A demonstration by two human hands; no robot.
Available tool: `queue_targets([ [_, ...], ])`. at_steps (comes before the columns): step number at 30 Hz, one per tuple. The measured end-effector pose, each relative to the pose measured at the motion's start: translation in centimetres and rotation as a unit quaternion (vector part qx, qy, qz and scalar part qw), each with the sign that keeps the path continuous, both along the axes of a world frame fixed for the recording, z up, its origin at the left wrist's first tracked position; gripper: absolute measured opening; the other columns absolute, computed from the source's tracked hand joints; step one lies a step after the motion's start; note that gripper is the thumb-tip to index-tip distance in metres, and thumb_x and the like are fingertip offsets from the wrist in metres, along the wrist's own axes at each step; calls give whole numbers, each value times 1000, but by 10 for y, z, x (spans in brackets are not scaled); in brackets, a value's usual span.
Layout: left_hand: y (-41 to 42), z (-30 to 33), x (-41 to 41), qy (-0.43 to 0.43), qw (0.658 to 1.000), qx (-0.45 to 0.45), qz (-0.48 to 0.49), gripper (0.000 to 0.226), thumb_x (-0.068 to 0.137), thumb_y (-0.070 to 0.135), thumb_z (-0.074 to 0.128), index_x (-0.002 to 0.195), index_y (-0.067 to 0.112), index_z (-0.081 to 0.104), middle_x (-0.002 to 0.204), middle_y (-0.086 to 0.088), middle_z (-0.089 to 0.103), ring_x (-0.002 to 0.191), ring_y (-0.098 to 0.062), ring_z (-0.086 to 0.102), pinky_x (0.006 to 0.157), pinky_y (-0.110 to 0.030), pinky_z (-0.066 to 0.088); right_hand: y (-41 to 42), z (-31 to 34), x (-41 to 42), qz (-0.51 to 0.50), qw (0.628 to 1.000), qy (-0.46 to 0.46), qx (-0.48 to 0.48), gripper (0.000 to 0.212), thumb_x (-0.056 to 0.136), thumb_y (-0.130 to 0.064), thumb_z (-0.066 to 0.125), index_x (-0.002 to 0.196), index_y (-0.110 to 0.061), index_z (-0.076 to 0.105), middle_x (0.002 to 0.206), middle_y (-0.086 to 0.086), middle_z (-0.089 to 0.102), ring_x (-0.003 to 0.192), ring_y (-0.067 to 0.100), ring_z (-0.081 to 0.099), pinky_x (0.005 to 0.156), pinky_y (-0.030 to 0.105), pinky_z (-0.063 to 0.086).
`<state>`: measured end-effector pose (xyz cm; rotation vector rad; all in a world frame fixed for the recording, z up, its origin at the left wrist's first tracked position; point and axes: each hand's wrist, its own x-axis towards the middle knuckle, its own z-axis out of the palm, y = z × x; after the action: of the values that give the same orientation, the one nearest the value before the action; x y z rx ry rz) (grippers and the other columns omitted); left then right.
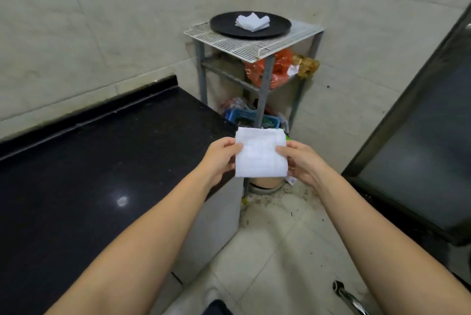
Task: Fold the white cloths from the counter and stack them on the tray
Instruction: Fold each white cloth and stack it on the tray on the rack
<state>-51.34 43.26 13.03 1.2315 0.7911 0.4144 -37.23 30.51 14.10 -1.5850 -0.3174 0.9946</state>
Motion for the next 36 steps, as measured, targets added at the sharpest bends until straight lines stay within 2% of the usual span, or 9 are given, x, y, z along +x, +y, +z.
queue_targets([
  [5,56,12,82,-16,999,41,-14,9,94,12,52,92,11,61,95,-5,64,85,-17,61,69,-31,53,57,14,88,10,999,-36,23,8,92,-11,56,94,-15,62,91,6,65,73,18,61,57,28,48],
  [10,127,55,172,-32,992,125,3,13,94,9,52,83,12,57,73,-2,59,59,-12,53,45,-18,43,134,48,178,7,996,-58,60,11,92,-9,56,101,-10,62,84,6,66,69,20,58,61,30,43],
  [16,216,108,258,-40,982,182,30,16,93,12,54,78,13,59,77,-4,58,64,-13,53,50,-21,44,226,104,269,26,986,-128,104,14,92,-10,57,105,-9,61,95,9,67,74,18,62,60,26,50],
  [19,252,122,290,-45,983,167,57,14,95,16,53,87,8,61,83,-7,59,65,-13,56,51,-22,48,271,120,311,61,974,-200,92,15,90,-17,60,103,-12,65,98,6,68,84,20,64,66,30,50],
  [23,301,133,346,-31,978,162,126,17,96,18,51,101,5,62,96,-10,65,79,-17,65,53,-22,53,341,133,373,105,952,-269,104,13,92,-19,58,99,-13,67,89,2,67,76,15,61,63,25,48],
  [27,351,136,405,-22,965,161,206,8,96,15,52,91,13,58,91,-5,64,74,-14,62,50,-23,51,419,137,438,136,935,-314,91,22,91,-22,59,103,-4,68,94,5,64,85,17,58,77,31,46],
  [30,385,134,441,5,956,141,256,11,94,12,53,84,13,53,87,-9,59,67,-17,57,47,-25,50,472,139,477,185,922,-331,76,27,89,-21,61,84,5,64,76,9,50,73,18,44,64,28,31],
  [32,402,129,454,29,946,136,291,16,93,11,53,78,13,48,80,-9,55,65,-19,55,47,-26,50,499,137,492,223,906,-354,60,20,88,-21,61,74,-7,57,66,8,40,66,19,35,57,30,20],
  [36,422,116,470,99,928,141,329,24,91,10,55,70,13,44,78,-9,55,65,-21,57,45,-27,49,533,121,511,282,882,-376,27,31,86,-21,60,77,9,60,66,19,41,68,19,35,61,28,23],
])
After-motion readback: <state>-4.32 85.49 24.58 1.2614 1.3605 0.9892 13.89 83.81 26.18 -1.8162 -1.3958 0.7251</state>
